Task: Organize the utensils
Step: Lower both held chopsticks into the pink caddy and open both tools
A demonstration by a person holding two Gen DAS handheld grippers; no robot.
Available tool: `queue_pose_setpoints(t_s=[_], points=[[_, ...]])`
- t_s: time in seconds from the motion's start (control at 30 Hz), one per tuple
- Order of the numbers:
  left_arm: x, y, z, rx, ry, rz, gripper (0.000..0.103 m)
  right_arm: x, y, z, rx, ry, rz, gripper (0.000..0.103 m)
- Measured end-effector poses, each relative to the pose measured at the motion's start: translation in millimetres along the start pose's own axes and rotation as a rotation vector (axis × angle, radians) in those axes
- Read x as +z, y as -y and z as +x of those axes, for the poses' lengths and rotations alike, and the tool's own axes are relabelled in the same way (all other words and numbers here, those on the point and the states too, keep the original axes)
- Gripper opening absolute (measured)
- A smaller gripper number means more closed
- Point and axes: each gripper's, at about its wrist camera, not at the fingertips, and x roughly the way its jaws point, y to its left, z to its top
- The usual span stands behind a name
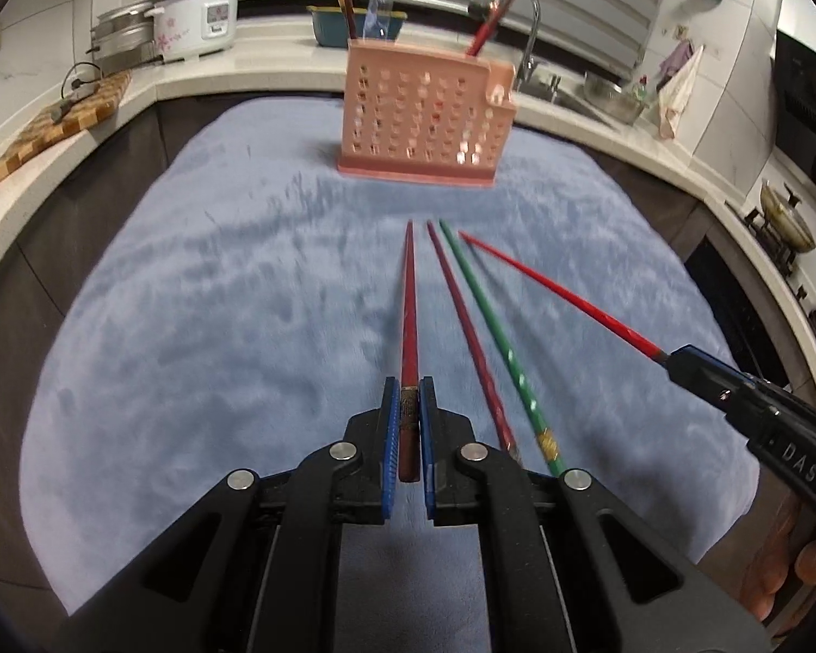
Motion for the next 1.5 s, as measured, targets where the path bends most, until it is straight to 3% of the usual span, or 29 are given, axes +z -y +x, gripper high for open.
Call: queue_pose_setpoints(t_s=[0.3, 0.93, 1.37, 1.5], points=[[46.1, -1.9, -27.4, 0.004, 0.110, 0.009, 0.007, 55.1, 7.1, -32.0, -0.001, 0.128, 0.020, 0.007], [188.3, 2.2, -79.0, -0.007, 0.397, 0.028, 0.007, 187.6, 1.3, -66.0, 0.080, 0.379, 0.036, 0.007], [292.8, 7.5, -82.8, -0.004, 0.628, 0.023, 0.007, 295.7, -21.2, -37.6, 0.110, 0.542, 0.048, 0.007], [315.5, 1.7, -65.8, 0.000, 0.637, 0.009, 0.007, 317.4, -23.0, -19.6, 0.100, 0.561, 0.073, 0.007]])
